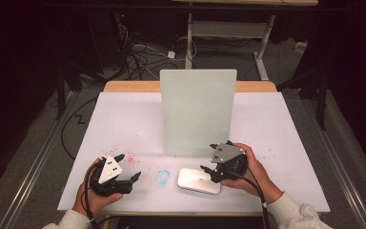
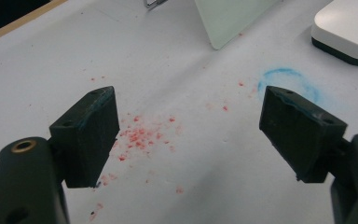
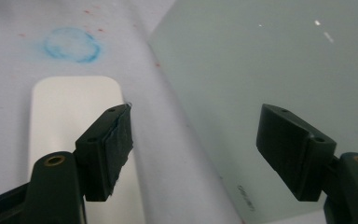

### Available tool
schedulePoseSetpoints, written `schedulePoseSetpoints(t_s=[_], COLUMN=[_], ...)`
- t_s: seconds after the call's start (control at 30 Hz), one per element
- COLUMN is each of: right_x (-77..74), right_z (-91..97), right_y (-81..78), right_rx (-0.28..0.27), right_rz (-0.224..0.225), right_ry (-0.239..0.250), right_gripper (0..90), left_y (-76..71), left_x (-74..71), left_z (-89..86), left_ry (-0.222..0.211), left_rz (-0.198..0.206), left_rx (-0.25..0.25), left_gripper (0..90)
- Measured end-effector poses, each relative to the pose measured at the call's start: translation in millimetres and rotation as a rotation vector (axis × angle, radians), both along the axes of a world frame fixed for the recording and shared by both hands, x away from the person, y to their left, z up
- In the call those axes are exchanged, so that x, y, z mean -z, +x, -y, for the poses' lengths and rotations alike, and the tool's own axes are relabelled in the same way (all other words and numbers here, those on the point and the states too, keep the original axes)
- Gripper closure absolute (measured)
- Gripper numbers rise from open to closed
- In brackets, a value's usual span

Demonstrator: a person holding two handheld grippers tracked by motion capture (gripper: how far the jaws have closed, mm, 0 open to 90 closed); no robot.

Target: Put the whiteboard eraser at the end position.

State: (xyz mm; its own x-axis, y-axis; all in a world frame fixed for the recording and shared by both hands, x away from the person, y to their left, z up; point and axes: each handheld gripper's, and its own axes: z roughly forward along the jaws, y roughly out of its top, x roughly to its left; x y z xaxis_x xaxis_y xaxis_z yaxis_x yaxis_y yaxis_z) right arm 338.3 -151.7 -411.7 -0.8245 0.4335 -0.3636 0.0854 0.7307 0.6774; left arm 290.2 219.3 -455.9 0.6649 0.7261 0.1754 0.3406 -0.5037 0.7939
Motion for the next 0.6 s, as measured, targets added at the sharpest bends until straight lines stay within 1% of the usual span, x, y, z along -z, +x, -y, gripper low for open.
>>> schedulePoseSetpoints(t_s=[0.07,0.1,0.13,0.17,0.27,0.37,0.5,0.53,0.57,0.6], right_x=[-0.5,-0.9,-0.9,-1.3,-1.5,-0.8,-0.6,-0.5,-0.2,-0.2], right_z=[4.8,8.0,8.0,13.0,20.0,27.6,40.3,43.4,46.5,46.5], right_y=[1.3,2.0,2.0,3.3,5.6,7.0,7.0,6.3,5.7,5.7], right_rx=[0.009,0.023,0.023,0.043,0.070,0.114,0.163,0.172,0.182,0.182], right_rz=[0.003,0.014,0.014,0.037,0.040,0.064,0.085,0.088,0.100,0.100], right_ry=[0.016,0.024,0.024,0.028,0.046,0.054,0.095,0.103,0.108,0.108], right_gripper=[26.8,26.7,26.7,26.2,25.7,24.0,21.0,20.8,20.4,20.4], left_y=[0.0,0.0,-0.1,-0.2,0.0,0.6,2.4,3.6,3.2,3.2], left_x=[0.1,0.1,-0.1,-0.1,0.2,0.2,-0.1,-0.6,-0.3,-0.3], left_z=[0.2,0.2,0.3,0.5,0.6,1.5,3.1,3.4,4.3,4.3], left_ry=[0.000,0.000,0.001,0.001,0.002,0.004,0.004,0.011,0.005,0.005], left_rz=[0.000,0.000,0.000,0.001,-0.001,0.000,0.004,0.018,0.005,0.005], left_rx=[0.001,0.001,0.001,0.002,0.002,0.004,0.007,0.013,0.010,0.010], left_gripper=[19.4,19.4,19.4,19.4,19.4,19.4,19.4,19.4,19.4,19.4])
